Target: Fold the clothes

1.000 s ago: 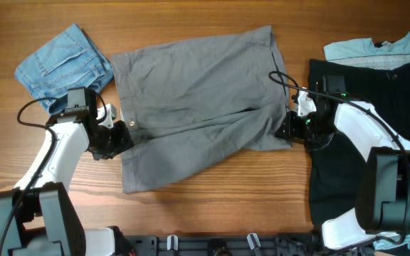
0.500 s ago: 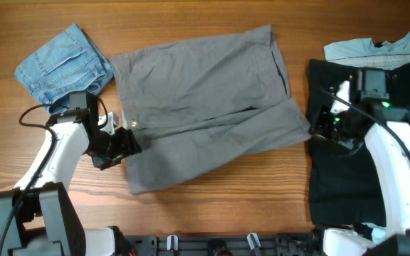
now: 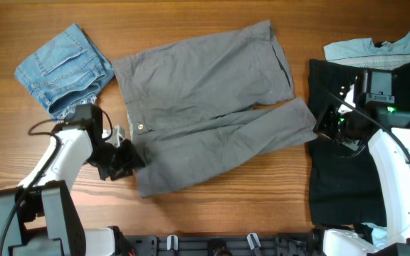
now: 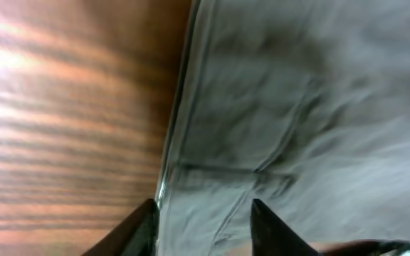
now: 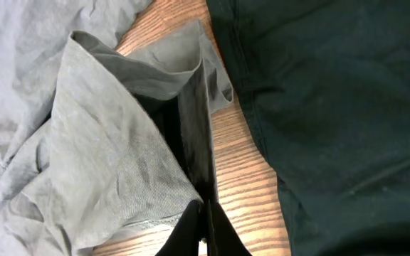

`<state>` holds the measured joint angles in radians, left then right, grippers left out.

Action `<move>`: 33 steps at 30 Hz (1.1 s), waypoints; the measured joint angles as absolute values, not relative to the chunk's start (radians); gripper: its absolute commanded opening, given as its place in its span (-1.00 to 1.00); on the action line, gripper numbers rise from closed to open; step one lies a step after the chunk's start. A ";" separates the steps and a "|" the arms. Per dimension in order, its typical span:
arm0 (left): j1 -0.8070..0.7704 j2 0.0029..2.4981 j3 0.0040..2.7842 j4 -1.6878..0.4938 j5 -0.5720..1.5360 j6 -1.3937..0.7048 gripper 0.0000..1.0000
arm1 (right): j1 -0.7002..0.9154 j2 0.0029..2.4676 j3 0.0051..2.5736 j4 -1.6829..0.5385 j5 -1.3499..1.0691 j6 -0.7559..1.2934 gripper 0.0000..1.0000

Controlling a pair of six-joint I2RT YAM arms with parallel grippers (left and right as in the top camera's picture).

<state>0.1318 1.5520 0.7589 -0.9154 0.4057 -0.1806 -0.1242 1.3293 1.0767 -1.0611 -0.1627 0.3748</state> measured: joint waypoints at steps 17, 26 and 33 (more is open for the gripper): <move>0.132 1.638 0.696 -0.228 0.321 -0.467 -0.92 | -0.124 1.329 1.077 -0.932 -0.237 0.386 -0.91; 0.131 1.670 0.850 -0.732 0.453 -0.411 -0.24 | -0.125 1.329 1.077 -0.895 -0.277 0.430 -0.91; 0.132 1.641 0.859 -1.060 0.487 -0.337 0.04 | -0.125 1.329 1.077 -0.893 -0.280 0.430 -0.91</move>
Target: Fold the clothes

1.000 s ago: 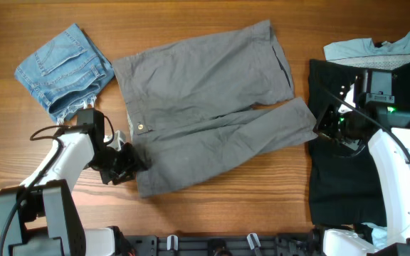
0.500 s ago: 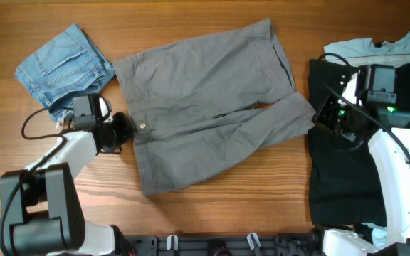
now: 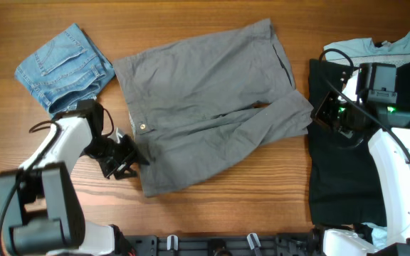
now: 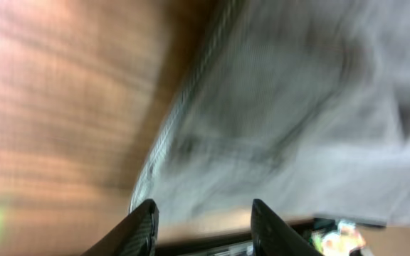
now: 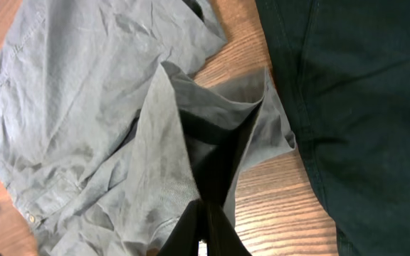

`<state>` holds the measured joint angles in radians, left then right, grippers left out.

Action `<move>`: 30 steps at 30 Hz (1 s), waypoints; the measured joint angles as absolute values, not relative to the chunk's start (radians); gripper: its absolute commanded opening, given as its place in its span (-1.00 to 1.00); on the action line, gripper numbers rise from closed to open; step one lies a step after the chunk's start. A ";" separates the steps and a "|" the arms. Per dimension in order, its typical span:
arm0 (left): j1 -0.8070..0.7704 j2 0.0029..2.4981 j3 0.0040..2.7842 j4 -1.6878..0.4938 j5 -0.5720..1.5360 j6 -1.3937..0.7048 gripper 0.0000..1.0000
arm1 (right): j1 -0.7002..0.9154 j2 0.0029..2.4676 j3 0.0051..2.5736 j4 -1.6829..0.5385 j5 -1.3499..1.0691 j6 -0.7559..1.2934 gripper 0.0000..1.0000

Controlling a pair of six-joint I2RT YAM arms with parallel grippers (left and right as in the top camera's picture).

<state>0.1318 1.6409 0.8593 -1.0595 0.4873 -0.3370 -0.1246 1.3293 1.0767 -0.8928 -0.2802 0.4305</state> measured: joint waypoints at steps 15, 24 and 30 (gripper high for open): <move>0.131 1.481 0.618 -0.949 0.440 -0.496 0.18 | -0.125 1.329 1.077 -0.893 -0.280 0.430 -0.90; 0.132 1.460 0.500 -0.805 0.561 -0.591 -0.81 | -0.125 1.329 1.077 -0.892 -0.280 0.430 -0.90; 0.131 1.460 0.481 -0.762 0.579 -0.607 -0.92 | -0.125 1.329 1.077 -0.892 -0.280 0.426 -0.92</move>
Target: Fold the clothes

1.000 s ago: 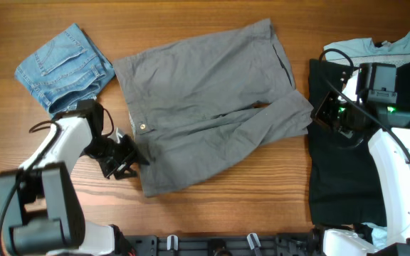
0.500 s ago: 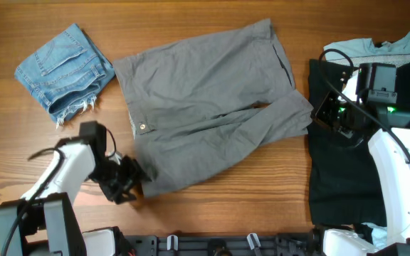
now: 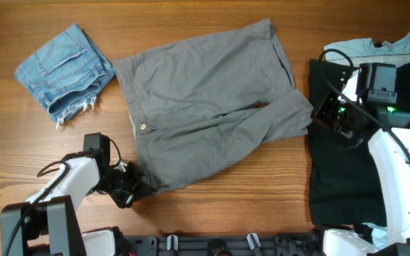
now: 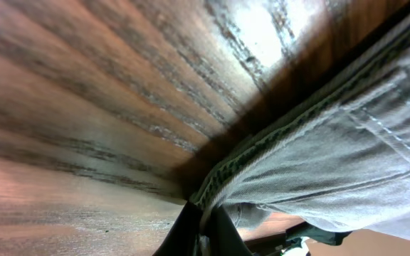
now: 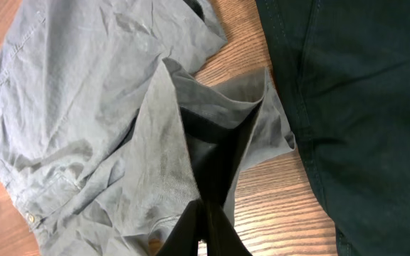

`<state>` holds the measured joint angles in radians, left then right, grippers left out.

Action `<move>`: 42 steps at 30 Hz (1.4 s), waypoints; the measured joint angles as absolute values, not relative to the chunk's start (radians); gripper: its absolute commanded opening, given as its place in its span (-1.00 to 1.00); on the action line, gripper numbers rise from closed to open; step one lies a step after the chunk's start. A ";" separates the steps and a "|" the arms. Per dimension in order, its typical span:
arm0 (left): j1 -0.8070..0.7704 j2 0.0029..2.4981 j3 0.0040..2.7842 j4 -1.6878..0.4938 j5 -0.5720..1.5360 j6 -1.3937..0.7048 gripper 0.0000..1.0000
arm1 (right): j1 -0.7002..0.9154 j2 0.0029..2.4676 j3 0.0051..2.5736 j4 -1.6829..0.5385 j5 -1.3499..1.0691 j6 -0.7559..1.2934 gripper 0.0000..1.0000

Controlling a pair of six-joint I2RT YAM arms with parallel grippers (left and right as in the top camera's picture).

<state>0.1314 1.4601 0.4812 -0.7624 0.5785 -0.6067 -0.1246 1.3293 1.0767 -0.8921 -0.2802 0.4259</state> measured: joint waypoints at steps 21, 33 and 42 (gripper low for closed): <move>0.130 0.938 1.048 -1.445 0.149 -0.584 -0.92 | -0.123 1.119 1.349 -1.328 -0.205 0.396 -0.91; 0.124 0.981 1.101 -1.372 0.139 -0.617 -0.92 | -0.112 1.168 1.364 -1.052 -0.244 0.380 -0.91; 0.117 1.243 1.105 -1.084 0.135 -0.620 -0.92 | -0.105 1.551 1.364 -0.567 -0.455 0.276 -0.91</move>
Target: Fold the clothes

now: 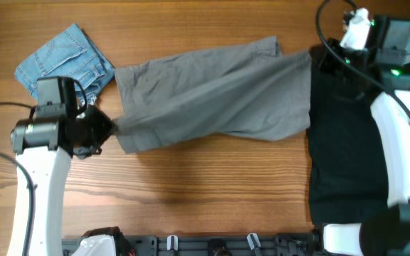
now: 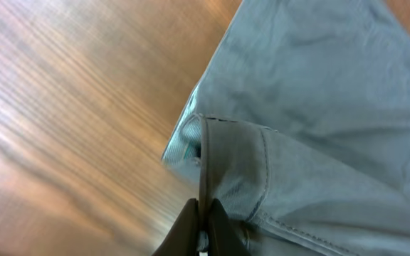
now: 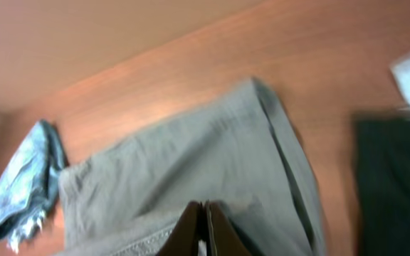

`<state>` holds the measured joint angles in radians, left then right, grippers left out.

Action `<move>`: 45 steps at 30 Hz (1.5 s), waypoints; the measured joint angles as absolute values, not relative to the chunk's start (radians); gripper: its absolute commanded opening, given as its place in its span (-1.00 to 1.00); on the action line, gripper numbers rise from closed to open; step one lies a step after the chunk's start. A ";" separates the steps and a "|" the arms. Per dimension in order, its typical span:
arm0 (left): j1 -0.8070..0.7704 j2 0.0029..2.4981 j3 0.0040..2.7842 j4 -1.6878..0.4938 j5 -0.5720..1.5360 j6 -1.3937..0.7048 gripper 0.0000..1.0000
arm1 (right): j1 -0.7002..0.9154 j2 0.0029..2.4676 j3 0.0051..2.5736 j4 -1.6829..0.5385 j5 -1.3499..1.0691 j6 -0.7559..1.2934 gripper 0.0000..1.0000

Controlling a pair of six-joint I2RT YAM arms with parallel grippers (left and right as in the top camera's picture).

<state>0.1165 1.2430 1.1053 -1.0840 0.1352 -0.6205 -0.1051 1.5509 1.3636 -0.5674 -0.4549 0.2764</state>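
Observation:
The grey shorts (image 1: 212, 92) lie across the middle of the table, their near half lifted and drawn back over the far half. My left gripper (image 1: 109, 128) is shut on the waistband corner (image 2: 219, 153) at the left end. My right gripper (image 1: 317, 57) is shut on the leg hem at the right end; in the right wrist view the grey cloth (image 3: 191, 178) hangs right at its fingertips (image 3: 203, 238), above the table. Folded blue denim shorts (image 1: 62, 60) sit at the far left.
A black garment (image 1: 344, 135) is spread at the right side, with a pale blue-grey garment behind it at the far right corner. Bare wooden table (image 1: 191, 192) runs along the front. Cables trail from both arms.
Both arms have risen and moved toward the far side, carrying the shorts' near edge over the far half. The left gripper, then low at the front corner, is now beside the denim.
First the shorts lay flat, the right gripper shut on a leg hem and the left open at the waistband. Later the left gripper was open further along the edge, then shut on the front corner. Now both hold the shorts doubled over lengthwise.

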 measured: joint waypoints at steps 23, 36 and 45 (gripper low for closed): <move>0.119 1.544 1.106 -0.572 0.035 -0.620 -0.82 | -0.067 1.964 1.362 0.032 -0.610 0.422 0.36; 0.120 1.627 1.106 -0.464 0.087 -0.585 -0.87 | 0.002 2.014 1.370 -0.122 -0.495 0.376 0.32; 0.121 1.627 1.106 -0.475 0.095 -0.582 -0.85 | 0.093 2.179 1.372 0.255 -0.327 0.331 0.49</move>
